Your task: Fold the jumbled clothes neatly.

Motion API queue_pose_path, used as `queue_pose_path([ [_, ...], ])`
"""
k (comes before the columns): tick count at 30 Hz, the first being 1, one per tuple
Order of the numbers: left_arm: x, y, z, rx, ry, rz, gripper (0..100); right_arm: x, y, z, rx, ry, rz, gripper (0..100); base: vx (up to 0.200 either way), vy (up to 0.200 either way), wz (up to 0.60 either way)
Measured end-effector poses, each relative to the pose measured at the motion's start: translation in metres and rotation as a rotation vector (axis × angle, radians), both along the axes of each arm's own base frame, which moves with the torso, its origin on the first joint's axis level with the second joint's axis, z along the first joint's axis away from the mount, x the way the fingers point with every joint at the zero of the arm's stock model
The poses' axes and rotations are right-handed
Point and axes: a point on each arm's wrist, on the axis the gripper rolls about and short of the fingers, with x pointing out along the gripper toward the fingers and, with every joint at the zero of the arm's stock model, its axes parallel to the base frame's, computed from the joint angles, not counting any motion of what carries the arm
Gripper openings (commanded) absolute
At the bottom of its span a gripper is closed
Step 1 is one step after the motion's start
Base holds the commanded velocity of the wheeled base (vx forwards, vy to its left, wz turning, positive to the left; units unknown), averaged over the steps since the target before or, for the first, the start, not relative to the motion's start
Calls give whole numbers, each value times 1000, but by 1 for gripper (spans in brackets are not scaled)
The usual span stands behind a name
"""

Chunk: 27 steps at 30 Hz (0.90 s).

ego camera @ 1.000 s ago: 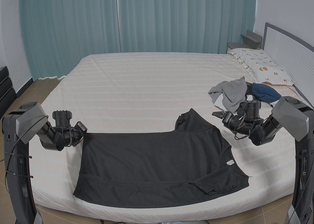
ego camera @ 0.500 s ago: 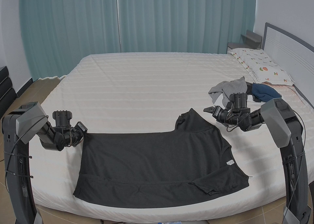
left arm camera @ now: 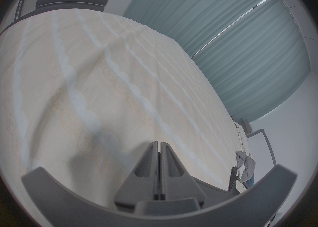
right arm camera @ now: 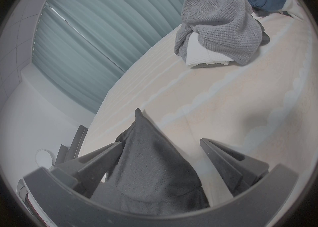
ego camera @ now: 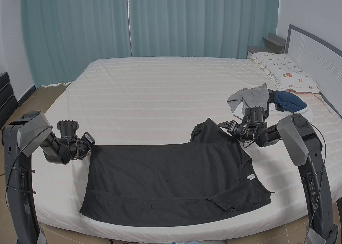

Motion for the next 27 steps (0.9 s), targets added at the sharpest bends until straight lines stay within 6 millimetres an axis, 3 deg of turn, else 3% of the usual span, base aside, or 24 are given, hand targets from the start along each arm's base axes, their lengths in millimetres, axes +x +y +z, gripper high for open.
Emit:
queue_pose_path([
  [16, 1, 0, 0, 1, -2, -1, 0, -5, -7, -2, -15, 18, -10, 0, 0, 0, 0],
  [27, -5, 0, 12, 11, -16, 10, 0, -11, -13, 20, -2, -45, -30, 0, 0, 0, 0],
])
